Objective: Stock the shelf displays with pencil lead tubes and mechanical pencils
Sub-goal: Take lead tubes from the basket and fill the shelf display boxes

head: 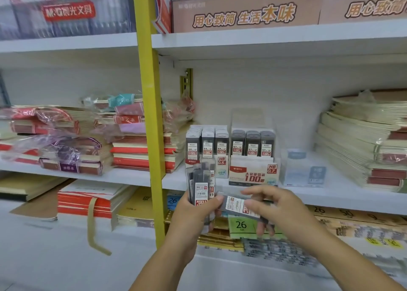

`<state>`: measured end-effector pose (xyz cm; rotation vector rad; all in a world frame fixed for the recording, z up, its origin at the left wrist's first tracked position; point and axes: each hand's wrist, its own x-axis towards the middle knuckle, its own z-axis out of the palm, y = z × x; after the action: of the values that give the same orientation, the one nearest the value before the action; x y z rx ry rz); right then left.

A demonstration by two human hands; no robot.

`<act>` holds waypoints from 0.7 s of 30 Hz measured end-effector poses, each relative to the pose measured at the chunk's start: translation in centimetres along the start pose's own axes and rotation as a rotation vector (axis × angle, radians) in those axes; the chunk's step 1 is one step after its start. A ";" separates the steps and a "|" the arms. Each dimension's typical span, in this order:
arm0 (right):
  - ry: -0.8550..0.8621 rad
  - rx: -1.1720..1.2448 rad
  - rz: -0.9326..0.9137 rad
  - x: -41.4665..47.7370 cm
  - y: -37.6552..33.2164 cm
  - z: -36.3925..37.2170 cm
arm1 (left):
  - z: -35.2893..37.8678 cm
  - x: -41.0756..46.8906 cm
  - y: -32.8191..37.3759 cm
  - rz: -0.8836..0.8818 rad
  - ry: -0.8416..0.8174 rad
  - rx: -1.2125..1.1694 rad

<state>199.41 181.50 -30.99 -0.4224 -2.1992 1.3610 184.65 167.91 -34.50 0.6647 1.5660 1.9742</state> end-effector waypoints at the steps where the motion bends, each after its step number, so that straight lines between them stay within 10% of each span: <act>1: 0.050 0.074 0.006 0.0 0.1 -0.4 | -0.1 0.1 0.0 -0.002 0.017 0.000; 10: 0.253 0.318 0.005 0.9 -0.1 -0.5 | 0.0 0.3 0.0 -0.049 0.012 -0.045; 21: 0.314 -0.206 -0.472 7.3 -9.4 -1.0 | -3.1 1.6 1.3 -0.018 0.155 -0.191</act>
<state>194.07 181.70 -20.35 -0.1563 -2.0120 0.7659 181.32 166.53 -33.79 0.4285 1.4402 2.1726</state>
